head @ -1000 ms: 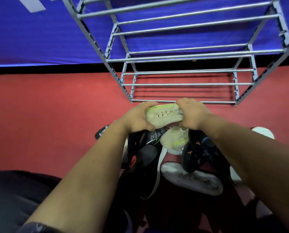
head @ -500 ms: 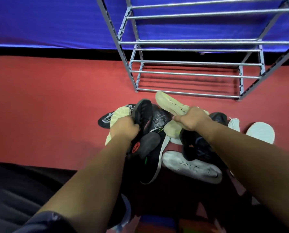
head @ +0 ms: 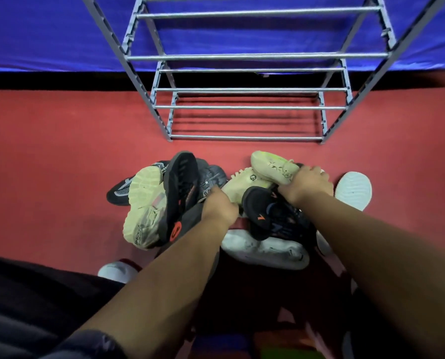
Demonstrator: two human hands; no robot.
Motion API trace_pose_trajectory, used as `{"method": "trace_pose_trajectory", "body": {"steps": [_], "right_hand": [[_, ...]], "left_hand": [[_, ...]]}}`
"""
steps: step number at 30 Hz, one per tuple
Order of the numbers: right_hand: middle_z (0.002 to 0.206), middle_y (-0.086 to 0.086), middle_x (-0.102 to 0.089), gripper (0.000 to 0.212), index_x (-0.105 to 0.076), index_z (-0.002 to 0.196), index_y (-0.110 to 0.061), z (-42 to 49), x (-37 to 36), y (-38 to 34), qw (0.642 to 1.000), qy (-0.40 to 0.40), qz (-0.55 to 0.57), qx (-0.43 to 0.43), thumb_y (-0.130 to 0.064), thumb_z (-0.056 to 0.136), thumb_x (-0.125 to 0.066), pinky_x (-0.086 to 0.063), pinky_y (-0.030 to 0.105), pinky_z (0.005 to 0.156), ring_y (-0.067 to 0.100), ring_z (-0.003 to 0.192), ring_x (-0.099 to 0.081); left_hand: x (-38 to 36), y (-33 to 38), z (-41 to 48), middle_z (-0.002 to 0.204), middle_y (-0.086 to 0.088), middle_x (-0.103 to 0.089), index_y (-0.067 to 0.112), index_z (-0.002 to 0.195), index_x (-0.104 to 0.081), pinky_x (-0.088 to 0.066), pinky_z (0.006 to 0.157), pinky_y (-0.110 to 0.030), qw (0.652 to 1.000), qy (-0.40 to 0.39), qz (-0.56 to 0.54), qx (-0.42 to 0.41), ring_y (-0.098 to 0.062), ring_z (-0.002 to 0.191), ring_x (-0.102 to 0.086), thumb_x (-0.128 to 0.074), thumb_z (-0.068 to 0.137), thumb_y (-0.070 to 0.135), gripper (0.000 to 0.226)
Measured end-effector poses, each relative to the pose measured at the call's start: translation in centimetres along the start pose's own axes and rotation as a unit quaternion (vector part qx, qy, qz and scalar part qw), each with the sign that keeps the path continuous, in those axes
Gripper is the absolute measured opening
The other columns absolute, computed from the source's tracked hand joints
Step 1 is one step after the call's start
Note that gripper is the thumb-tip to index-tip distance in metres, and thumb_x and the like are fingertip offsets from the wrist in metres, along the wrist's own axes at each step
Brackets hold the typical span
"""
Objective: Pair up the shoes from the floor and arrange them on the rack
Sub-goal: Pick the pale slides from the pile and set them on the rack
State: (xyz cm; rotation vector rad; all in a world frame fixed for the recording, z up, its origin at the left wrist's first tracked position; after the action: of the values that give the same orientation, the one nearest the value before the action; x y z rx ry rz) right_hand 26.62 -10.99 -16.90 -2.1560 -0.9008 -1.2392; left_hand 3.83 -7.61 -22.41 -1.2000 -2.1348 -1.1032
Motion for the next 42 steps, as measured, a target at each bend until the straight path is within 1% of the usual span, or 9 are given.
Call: {"method": "trace_pose_trajectory", "body": {"steps": [5, 9, 15, 21, 28, 31, 35, 38, 42], "right_hand": [[0.141, 0.018, -0.05, 0.084, -0.047, 0.142, -0.007, -0.1, -0.2, 0.2, 1.0, 0.0, 0.026, -0.001, -0.059, 0.08, -0.071, -0.042, 0.047, 0.108, 0.04, 0.135, -0.045], [0.138, 0.019, -0.052, 0.079, -0.049, 0.137, -0.005, 0.2, 0.4, 0.4, 0.999, 0.019, 0.045, -0.004, -0.059, 0.082, -0.069, -0.043, 0.049, 0.107, 0.042, 0.13, -0.048], [0.132, 0.018, -0.052, 0.074, -0.049, 0.132, -0.006, 0.8, 1.9, 0.5, 0.996, 0.071, 0.058, 0.0, -0.058, 0.084, -0.066, -0.044, 0.048, 0.101, 0.041, 0.123, -0.05], [0.129, 0.017, -0.054, 0.074, -0.054, 0.129, -0.006, 0.5, 2.5, -0.5, 0.992, 0.077, 0.073, 0.064, -0.061, 0.081, -0.068, -0.044, 0.047, 0.101, 0.039, 0.118, -0.05], [0.121, 0.011, -0.057, 0.075, -0.06, 0.128, -0.012, -2.0, 1.4, -3.1, 0.983, 0.008, 0.078, 0.168, -0.067, 0.077, -0.068, -0.05, 0.044, 0.097, 0.035, 0.115, -0.054], [0.128, 0.012, -0.056, 0.077, -0.058, 0.133, -0.011, -3.1, 0.1, -3.9, 0.98, -0.021, 0.043, 0.192, -0.066, 0.08, -0.067, -0.048, 0.044, 0.1, 0.035, 0.121, -0.051], [0.137, 0.017, -0.054, 0.08, -0.054, 0.137, -0.005, -4.2, -1.3, -4.5, 0.983, -0.033, 0.018, 0.177, -0.064, 0.084, -0.065, -0.045, 0.045, 0.102, 0.039, 0.127, -0.049], [0.136, 0.018, -0.056, 0.082, -0.054, 0.139, -0.004, -4.4, -1.8, -4.4, 0.988, -0.066, 0.027, 0.14, -0.064, 0.084, -0.066, -0.047, 0.042, 0.098, 0.039, 0.127, -0.054], [0.122, 0.018, -0.063, 0.078, -0.063, 0.122, -0.003, -4.4, -2.7, -4.4, 0.979, -0.145, 0.039, 0.139, -0.064, 0.076, -0.074, -0.056, 0.038, 0.089, 0.037, 0.109, -0.065]], "left_hand": [[0.6, 0.2, 2.2, 0.097, -0.018, -0.072, -0.001, 0.104, -0.069, -0.057, 0.074, -0.038, 0.99, -0.008, -0.114, 0.081, -0.034, 0.09, -0.072, -0.082, 0.082, 0.028, 0.039], [1.4, 0.9, 2.8, 0.071, -0.007, -0.053, 0.009, 0.073, -0.054, -0.049, 0.07, -0.038, 0.975, -0.031, -0.211, 0.065, -0.028, 0.07, -0.053, -0.073, 0.077, 0.019, 0.022], [6.3, 3.9, 1.8, 0.081, 0.0, -0.057, 0.021, 0.089, -0.056, -0.046, 0.068, -0.036, 0.919, 0.123, -0.373, -0.043, -0.022, 0.073, -0.052, -0.054, 0.093, 0.029, 0.009], [14.2, 5.2, 2.5, 0.105, 0.002, -0.074, 0.021, 0.109, -0.071, -0.058, 0.093, -0.039, 0.866, 0.226, -0.438, -0.085, -0.018, 0.1, -0.07, -0.063, 0.091, 0.062, 0.045], [13.7, 2.9, 4.1, 0.088, -0.005, -0.061, 0.017, 0.077, -0.055, -0.056, 0.079, -0.04, 0.938, 0.133, -0.319, 0.022, -0.023, 0.078, -0.06, -0.077, 0.081, 0.061, 0.049], [11.2, 0.9, 4.1, 0.099, -0.003, -0.07, 0.011, 0.105, -0.065, -0.06, 0.087, -0.043, 0.919, 0.091, -0.382, 0.033, -0.024, 0.088, -0.068, -0.08, 0.079, 0.033, 0.037], [8.7, 1.8, 1.9, 0.124, -0.007, -0.059, 0.017, 0.145, -0.049, -0.047, 0.082, -0.034, 0.985, 0.085, -0.136, -0.062, -0.029, 0.111, -0.061, -0.057, 0.091, 0.004, 0.056], [6.5, 2.0, 0.5, 0.15, -0.016, -0.034, 0.018, 0.165, -0.013, -0.046, 0.1, -0.049, 0.988, 0.102, 0.112, -0.041, -0.039, 0.134, -0.041, -0.061, 0.094, 0.017, 0.085], [4.4, 1.9, -1.8, 0.158, -0.018, -0.024, -0.001, 0.164, 0.009, -0.044, 0.104, -0.048, 0.967, 0.083, 0.236, 0.043, -0.037, 0.138, -0.037, -0.069, 0.085, 0.067, 0.13]]}}
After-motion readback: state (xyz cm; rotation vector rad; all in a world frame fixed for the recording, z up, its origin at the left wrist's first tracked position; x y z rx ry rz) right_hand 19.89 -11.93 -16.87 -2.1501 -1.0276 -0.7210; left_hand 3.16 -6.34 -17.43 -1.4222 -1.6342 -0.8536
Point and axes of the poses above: each hand's wrist, its own z-axis towards the middle knuckle, its own x-axis out of the back of the hand, y = z × x, the point moved 3 cm from there along z, towards the middle knuckle
